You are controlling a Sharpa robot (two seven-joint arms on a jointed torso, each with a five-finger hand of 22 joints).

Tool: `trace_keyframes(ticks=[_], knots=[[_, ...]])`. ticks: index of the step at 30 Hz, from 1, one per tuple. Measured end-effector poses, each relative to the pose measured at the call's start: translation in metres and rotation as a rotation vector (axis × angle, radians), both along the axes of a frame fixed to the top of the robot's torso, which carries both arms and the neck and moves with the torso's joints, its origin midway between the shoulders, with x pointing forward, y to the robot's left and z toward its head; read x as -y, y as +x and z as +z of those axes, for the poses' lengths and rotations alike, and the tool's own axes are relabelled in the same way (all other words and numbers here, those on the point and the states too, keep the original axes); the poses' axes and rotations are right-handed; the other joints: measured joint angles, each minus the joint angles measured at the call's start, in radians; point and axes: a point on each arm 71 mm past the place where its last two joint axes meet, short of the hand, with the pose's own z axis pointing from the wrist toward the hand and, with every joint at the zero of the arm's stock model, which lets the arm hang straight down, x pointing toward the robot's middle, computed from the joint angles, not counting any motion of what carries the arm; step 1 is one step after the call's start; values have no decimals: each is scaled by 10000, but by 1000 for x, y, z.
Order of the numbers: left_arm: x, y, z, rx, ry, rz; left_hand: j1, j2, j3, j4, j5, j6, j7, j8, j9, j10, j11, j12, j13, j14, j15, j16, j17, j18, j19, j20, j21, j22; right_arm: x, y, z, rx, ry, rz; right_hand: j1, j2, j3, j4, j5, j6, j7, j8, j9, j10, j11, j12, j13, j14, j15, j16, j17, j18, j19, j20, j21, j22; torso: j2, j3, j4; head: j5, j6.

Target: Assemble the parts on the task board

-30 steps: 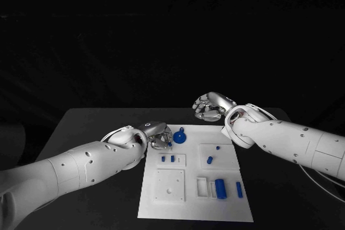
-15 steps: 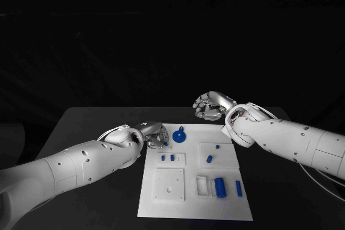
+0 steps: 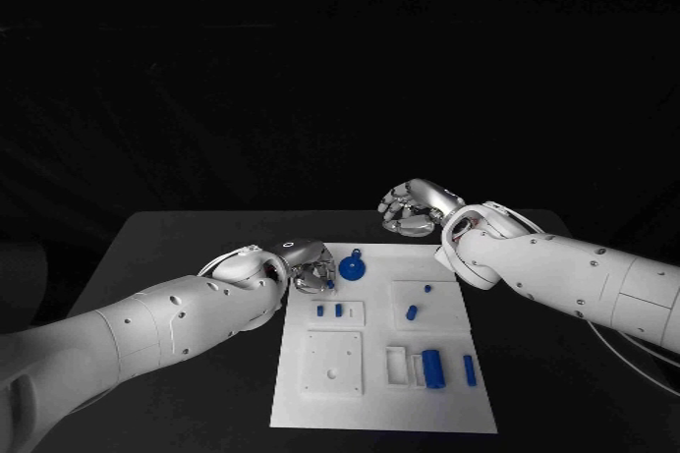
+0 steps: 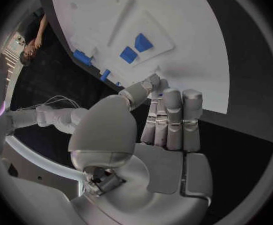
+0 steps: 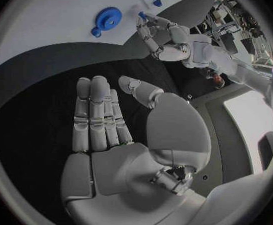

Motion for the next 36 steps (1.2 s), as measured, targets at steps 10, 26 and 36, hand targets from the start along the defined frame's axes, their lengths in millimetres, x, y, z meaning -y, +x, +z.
trace_keyframes(ticks=[10, 26, 36], knots=[[2, -1, -1, -47, 8, -46, 6, -6, 0, 0, 0, -12, -12, 0, -11, -2, -1, -37, 4, 0, 1, -1, 1, -1, -1, 0, 0, 0, -2, 0, 0, -3, 12, 36, 0, 0, 0, 0, 32, 1, -2, 0, 0, -14, -14, 0, -1, 0, 0, 0, 9, 0, 1, 1, 0, -2, 2, 1, -5, -8, -16], [2, -1, -5, -189, 96, -78, 7, -7, -12, -13, 0, -31, -31, -13, -6, 19, 20, -38, 1, 1, 2, -4, -7, -2, -17, -13, 0, 1, -2, 0, 0, -4, 16, 45, 0, 0, -27, -27, 32, 20, -20, 0, 0, 23, 24, -40, 8, 14, 14, 0, 16, 0, 4, 5, 0, 9, 1, -3, 0, -15, -46], [4, -1, -6, -233, 110, -112, 7, -7, -12, -13, -1, -37, -37, -40, -7, 19, 20, -38, 1, 1, 3, -4, -16, -4, -19, -12, 0, 1, -2, 0, 0, -6, 17, 47, 0, 0, -27, -27, 32, -3, 2, 0, 0, 22, 23, -39, 16, 15, 15, 0, 25, -1, 18, 19, 0, 9, 1, -5, -7, -35, -58]])
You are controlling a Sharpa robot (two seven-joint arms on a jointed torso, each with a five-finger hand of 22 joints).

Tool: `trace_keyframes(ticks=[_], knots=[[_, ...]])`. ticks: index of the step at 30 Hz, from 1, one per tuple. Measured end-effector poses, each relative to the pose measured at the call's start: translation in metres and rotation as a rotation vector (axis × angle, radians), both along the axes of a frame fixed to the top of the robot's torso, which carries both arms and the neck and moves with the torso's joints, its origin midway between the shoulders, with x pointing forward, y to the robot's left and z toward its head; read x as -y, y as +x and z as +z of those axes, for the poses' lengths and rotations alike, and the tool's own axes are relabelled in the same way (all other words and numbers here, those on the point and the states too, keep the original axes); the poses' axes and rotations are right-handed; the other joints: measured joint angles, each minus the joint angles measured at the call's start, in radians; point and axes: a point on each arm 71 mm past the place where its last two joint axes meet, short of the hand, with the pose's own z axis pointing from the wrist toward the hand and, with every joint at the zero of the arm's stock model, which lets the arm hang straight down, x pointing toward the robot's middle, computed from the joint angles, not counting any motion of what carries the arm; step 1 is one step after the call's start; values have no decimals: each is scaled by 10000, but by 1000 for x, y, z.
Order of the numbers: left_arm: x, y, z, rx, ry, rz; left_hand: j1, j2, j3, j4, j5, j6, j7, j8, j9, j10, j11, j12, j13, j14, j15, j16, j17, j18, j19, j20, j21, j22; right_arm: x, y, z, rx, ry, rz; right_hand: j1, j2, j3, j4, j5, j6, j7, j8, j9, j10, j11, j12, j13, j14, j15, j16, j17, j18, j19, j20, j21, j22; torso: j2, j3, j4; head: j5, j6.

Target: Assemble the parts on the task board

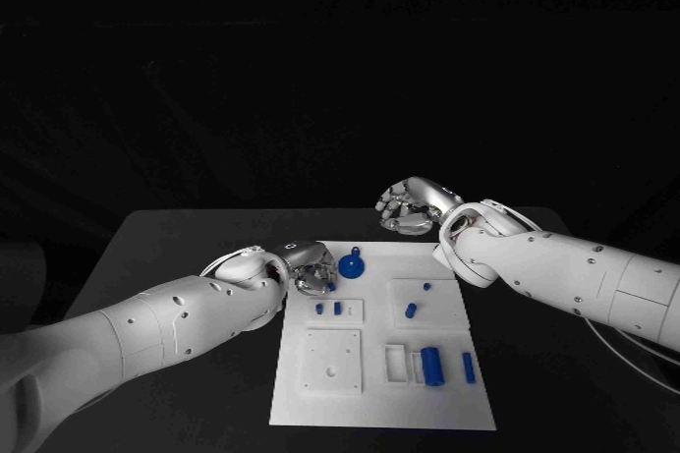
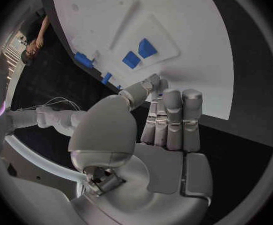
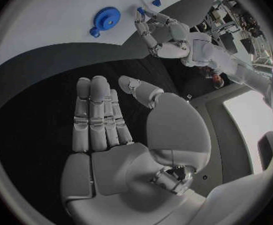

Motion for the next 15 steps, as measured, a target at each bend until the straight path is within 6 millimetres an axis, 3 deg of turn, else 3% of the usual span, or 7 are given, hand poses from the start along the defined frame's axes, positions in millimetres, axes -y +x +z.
trace_keyframes(ticks=[15], knots=[[4, -2, -2, -117, 94, -100, -17, 17, 0, 0, 0, 25, 26, 10, -4, -1, -1, -42, -13, 0, 1, 0, -13, -3, -13, 17, 0, 0, 0, 0, 0, -3, 1, 3, 0, 0, 0, 0, 0, -13, -17, 0, 0, -1, -1, 0, 8, 1, 1, 0, 9, 0, 1, 1, 0, -2, 0, 9, 2, -28, -17]])
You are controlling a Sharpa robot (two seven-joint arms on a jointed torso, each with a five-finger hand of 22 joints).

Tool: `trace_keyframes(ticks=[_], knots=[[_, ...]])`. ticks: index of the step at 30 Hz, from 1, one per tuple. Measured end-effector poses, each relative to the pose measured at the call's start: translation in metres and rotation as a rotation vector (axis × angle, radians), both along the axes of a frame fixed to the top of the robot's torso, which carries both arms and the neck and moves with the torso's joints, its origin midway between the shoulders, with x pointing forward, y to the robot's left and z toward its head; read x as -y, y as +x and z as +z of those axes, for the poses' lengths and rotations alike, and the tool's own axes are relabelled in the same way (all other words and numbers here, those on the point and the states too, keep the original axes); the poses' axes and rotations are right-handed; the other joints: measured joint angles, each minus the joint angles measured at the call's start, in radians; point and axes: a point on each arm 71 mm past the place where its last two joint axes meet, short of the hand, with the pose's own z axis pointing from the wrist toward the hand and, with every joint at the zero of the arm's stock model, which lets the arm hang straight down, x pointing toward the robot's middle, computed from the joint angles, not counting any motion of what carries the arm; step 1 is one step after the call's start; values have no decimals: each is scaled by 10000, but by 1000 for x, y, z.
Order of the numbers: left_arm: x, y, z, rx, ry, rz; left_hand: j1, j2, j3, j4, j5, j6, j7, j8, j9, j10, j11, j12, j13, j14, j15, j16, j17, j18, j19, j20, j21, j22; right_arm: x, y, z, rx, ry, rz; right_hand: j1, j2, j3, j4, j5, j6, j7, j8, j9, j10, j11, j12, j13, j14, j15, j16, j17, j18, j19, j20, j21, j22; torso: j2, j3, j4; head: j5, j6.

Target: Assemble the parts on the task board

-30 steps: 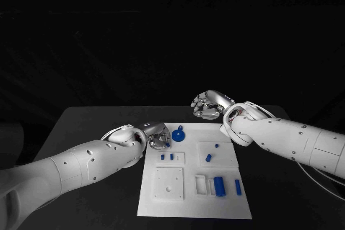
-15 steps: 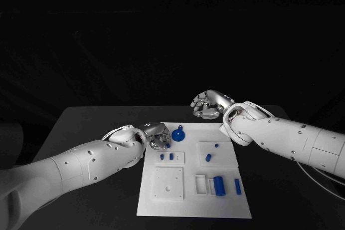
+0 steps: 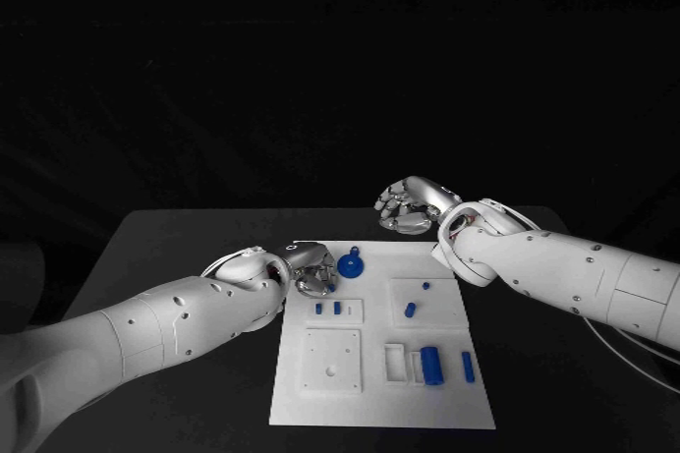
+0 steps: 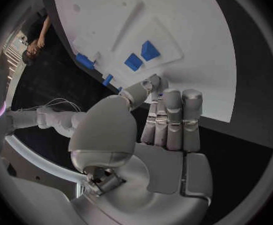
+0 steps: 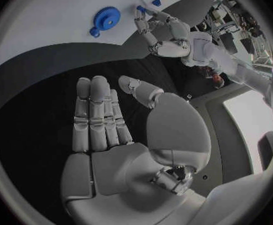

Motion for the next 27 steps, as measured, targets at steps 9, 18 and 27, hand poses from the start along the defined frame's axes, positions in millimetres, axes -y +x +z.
trace_keyframes(ticks=[9, 18, 27], knots=[[1, 0, 0, -30, 47, 38, -73, -12, 0, 0, 1, -118, 110, -12, -52, -93, 91, -105, -40, -73, 73, 0, -25, -14, -40, -4, 0, 5, 0, 0, 0, -2, 1, 4, 0, 0, 0, 0, 0, 2, -2, 0, 0, -1, -1, -39, 10, 1, 1, 0, -1, 1, 1, 1, 0, 10, 0, 2, 0, -12, -10], [0, 0, -3, -181, 174, 52, -222, -65, -68, 14, 2, -578, 254, -282, -200, -129, 127, -164, -64, -108, 107, 76, -25, -97, -75, -34, 0, 43, 0, 0, 0, -8, -1, 4, 0, 0, 0, 0, 0, 7, -7, 0, 0, -1, -1, -39, 10, 1, 1, 0, 7, 1, 1, 1, 0, 10, 0, 1, -7, -30, -16], [-6, -1, -6, -257, 175, 132, -195, -331, -96, -13, 2, -1698, 168, -830, -451, -183, 180, -224, -73, -144, 143, 204, -24, -107, -95, -21, 0, 92, 2, 0, 0, -14, -15, -33, 0, 0, 0, 0, 0, 1, -2, 0, 0, -2, -2, -38, 19, 1, 1, -17, 18, 1, 1, 1, 0, 8, -2, -3, -5, -52, -22]])
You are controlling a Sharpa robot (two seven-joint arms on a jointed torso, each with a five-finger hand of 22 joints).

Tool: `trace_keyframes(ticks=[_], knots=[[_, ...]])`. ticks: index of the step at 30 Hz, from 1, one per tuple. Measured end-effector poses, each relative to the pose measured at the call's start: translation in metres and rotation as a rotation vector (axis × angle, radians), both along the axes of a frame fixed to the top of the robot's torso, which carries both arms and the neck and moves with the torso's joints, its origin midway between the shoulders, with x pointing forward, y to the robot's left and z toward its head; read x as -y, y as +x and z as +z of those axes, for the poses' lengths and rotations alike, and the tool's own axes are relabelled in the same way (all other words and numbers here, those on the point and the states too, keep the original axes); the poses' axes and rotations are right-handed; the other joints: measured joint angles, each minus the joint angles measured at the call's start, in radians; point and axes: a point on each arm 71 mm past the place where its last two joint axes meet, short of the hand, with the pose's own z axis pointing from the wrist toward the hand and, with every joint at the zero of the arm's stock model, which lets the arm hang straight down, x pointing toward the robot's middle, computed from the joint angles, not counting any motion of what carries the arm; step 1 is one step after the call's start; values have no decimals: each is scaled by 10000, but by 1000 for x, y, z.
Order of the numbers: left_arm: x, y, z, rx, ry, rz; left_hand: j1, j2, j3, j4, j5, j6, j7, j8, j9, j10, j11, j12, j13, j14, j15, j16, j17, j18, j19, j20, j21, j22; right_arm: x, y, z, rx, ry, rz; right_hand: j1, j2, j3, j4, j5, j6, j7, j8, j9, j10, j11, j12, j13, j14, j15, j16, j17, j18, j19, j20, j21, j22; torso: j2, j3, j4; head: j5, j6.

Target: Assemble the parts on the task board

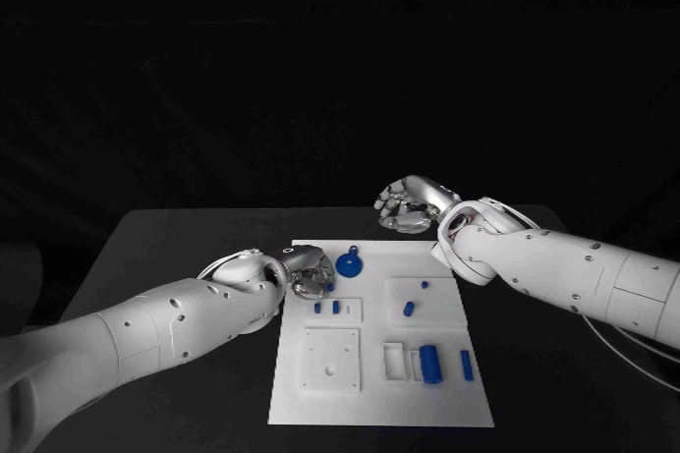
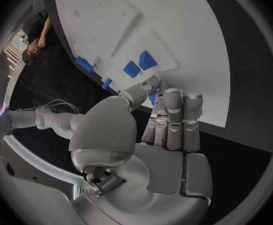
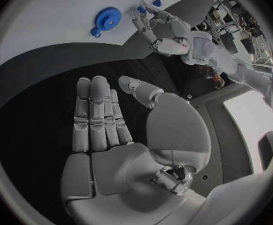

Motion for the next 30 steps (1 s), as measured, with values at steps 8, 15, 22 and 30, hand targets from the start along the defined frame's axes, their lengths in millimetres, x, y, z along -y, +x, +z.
trace_keyframes(ticks=[8, 15, 22, 30], knots=[[0, 0, 0, -6, -66, 23, 41, -40, -26, 26, 0, -350, -66, -90, -41, -1, -3, 0, 13, -39, -39, 27, -12, 0, -20, -15, 0, 12, 1, 0, 0, -3, -5, -13, 0, 0, 0, 0, 0, -18, 16, 0, 0, -15, -15, -39, 0, 0, 0, -20, 5, 0, 0, 0, -1, -1, -2, -7, 10, -5, -1], [-6, 3, 0, 32, -69, 207, 50, -109, -26, 26, 0, -688, -50, -209, -74, -14, -18, 1, 24, -79, 0, 27, -39, 2, -34, 1, 0, 20, 3, 0, 0, -62, -44, -22, 0, 0, 0, 0, 0, -17, 15, 0, 0, -15, -15, -39, 9, 0, 0, -19, 5, 0, 0, 1, -1, 8, -2, -7, 6, 2, 24], [-30, 7, 1, 52, -264, 768, 66, -197, -72, 72, 0, -743, 112, -135, -19, -563, 164, 1, 26, -350, 197, 96, -62, 5, -189, 155, -67, 19, 18, -3, -2, -392, -152, -22, -82, 82, -284, -115, 0, -16, 14, 0, 5, 8, 4, -79, 58, 0, 0, -18, 63, 0, 0, 1, -1, 47, -2, -6, 5, -19, 70], [-64, 11, 18, -44, -1846, 1649, -85, -177, 5, 251, 5, 71, 427, 560, 267, -758, 283, 272, 178, -1196, 316, -451, -428, 29, -937, 365, -713, -172, 42, -15, -8, -983, -451, 43, -202, 202, -825, -315, 0, 138, -60, 162, 116, 370, -109, -116, 234, 110, -80, -24, 168, 1, 25, -67, 46, 134, -7, 12, 5, -104, 156]])
